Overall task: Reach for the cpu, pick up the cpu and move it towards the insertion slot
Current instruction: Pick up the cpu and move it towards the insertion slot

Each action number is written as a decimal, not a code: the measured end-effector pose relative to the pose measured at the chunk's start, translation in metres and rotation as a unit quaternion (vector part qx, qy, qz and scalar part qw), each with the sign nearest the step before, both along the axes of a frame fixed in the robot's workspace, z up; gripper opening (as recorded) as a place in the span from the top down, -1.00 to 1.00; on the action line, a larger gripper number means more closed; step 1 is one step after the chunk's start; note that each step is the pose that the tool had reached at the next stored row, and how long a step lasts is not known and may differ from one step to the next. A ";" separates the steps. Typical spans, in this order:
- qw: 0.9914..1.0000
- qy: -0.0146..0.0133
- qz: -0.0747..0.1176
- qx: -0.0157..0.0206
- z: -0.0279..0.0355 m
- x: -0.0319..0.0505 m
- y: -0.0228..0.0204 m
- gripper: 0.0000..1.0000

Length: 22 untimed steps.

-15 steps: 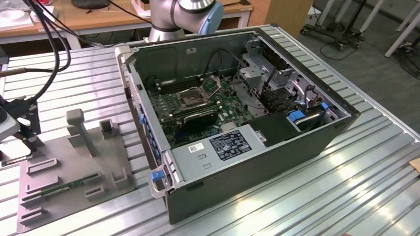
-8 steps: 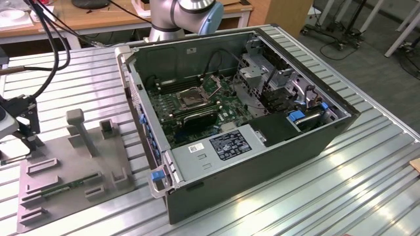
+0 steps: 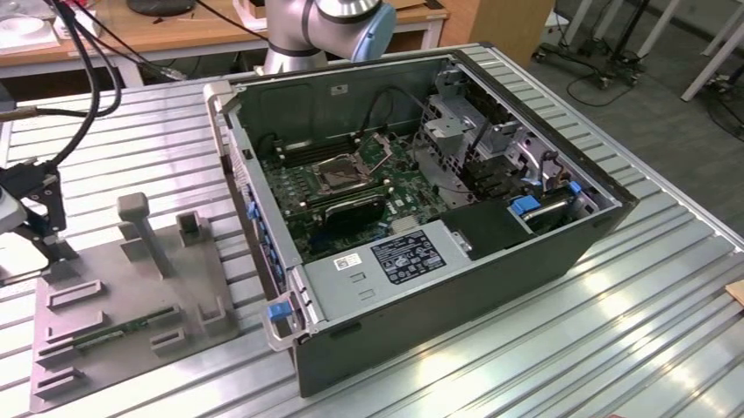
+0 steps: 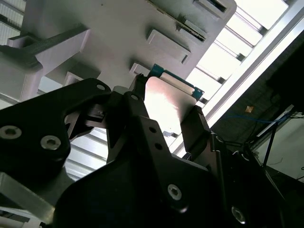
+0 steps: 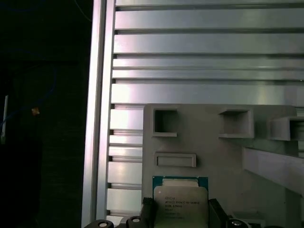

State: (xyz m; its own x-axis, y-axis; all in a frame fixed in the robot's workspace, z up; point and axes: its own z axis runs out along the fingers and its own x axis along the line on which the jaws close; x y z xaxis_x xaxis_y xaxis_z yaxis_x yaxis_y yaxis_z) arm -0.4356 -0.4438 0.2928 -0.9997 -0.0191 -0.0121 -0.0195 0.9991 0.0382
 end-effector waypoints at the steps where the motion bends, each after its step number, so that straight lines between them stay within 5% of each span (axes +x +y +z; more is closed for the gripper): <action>1: 1.000 0.000 0.000 0.000 0.0012 0.0000 0.0000 -0.08; 15: 1.000 0.000 0.000 0.000 0.0206 0.0000 0.0000 -0.08; 22: 1.000 0.000 0.000 0.000 0.0242 0.0000 0.0000 -0.08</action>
